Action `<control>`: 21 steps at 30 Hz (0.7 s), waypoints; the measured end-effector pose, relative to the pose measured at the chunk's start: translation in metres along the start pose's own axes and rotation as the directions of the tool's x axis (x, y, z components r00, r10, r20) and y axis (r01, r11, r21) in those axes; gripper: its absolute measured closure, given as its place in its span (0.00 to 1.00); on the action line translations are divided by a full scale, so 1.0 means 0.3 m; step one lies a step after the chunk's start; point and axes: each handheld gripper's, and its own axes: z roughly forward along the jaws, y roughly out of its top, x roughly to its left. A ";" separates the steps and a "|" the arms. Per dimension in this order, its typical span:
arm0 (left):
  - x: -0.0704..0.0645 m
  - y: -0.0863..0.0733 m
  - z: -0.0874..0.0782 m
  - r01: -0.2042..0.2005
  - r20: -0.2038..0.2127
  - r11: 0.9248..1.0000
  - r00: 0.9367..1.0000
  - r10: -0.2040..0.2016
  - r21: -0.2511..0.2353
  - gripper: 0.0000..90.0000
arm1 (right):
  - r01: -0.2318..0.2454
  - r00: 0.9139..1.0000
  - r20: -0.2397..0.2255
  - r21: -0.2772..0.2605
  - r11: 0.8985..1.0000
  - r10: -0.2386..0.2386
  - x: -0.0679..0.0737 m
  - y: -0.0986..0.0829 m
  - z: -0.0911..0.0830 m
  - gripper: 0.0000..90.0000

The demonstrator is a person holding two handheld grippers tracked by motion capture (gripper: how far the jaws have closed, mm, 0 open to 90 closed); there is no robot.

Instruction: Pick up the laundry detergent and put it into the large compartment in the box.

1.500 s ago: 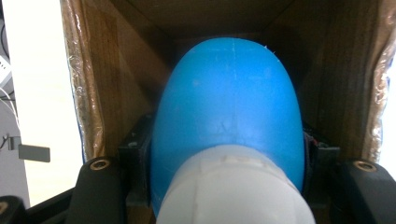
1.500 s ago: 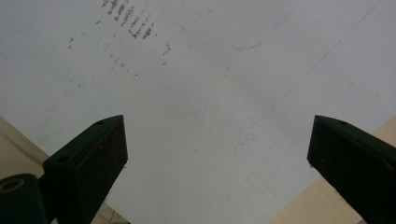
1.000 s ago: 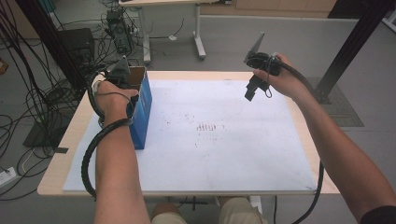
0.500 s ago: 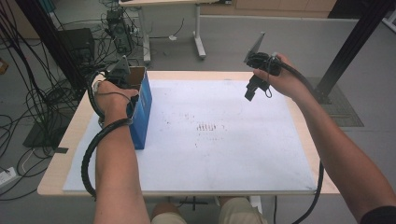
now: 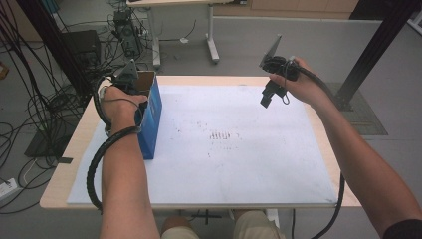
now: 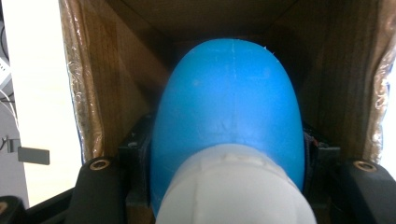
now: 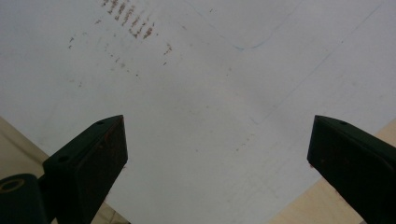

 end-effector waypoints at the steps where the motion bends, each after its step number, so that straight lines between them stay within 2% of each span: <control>1: 0.001 -0.001 0.000 0.002 0.000 1.000 1.000 -0.002 -0.001 0.41 | 0.002 1.000 0.000 0.001 1.000 -0.002 0.001 0.001 0.000 0.06; 21: 0.000 0.003 0.001 -0.002 -0.001 1.000 1.000 0.002 0.002 0.41 | 0.004 1.000 -0.001 -0.003 1.000 -0.004 0.000 0.002 0.001 0.06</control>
